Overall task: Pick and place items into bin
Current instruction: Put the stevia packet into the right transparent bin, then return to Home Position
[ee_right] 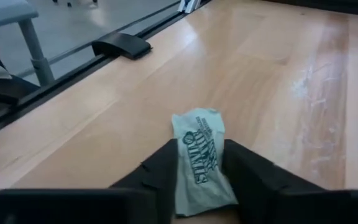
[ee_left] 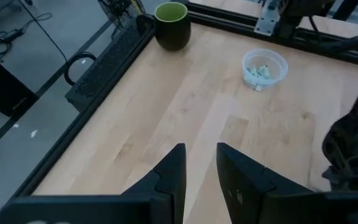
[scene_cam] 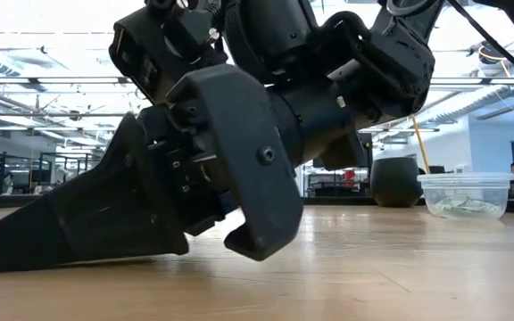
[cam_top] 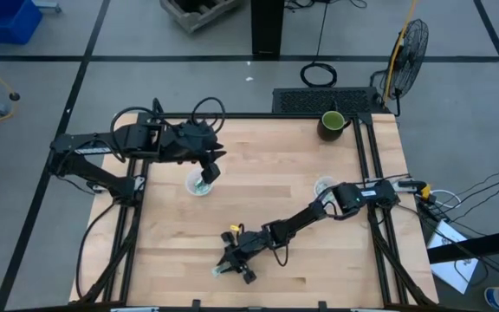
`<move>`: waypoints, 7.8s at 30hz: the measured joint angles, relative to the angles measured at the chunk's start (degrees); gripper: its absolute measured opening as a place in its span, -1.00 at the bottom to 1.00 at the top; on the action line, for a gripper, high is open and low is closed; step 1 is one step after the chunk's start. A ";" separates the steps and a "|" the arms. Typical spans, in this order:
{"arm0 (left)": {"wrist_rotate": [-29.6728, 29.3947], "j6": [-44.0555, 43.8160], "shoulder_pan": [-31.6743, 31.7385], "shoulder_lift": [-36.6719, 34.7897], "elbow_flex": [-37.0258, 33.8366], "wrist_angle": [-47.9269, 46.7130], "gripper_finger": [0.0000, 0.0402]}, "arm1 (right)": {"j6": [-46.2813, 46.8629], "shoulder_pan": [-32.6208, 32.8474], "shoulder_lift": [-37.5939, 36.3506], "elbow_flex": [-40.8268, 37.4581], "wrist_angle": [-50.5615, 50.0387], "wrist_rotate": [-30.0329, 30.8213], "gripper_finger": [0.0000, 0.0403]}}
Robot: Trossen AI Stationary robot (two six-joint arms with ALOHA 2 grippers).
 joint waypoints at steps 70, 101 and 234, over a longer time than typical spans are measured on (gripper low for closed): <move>-0.16 10.96 0.11 0.04 -0.04 -0.01 -0.53 | 27.43 -0.20 -98.13 -55.71 -50.68 40.31 -0.37; -2.92 6.53 -9.05 -57.71 -47.92 20.90 -0.53 | 13.99 -0.07 -108.69 -60.15 -29.72 39.81 -0.41; 9.22 7.21 -8.94 -75.71 -85.31 53.49 -0.53 | 5.72 -0.09 -125.63 -83.14 -23.28 31.01 -0.41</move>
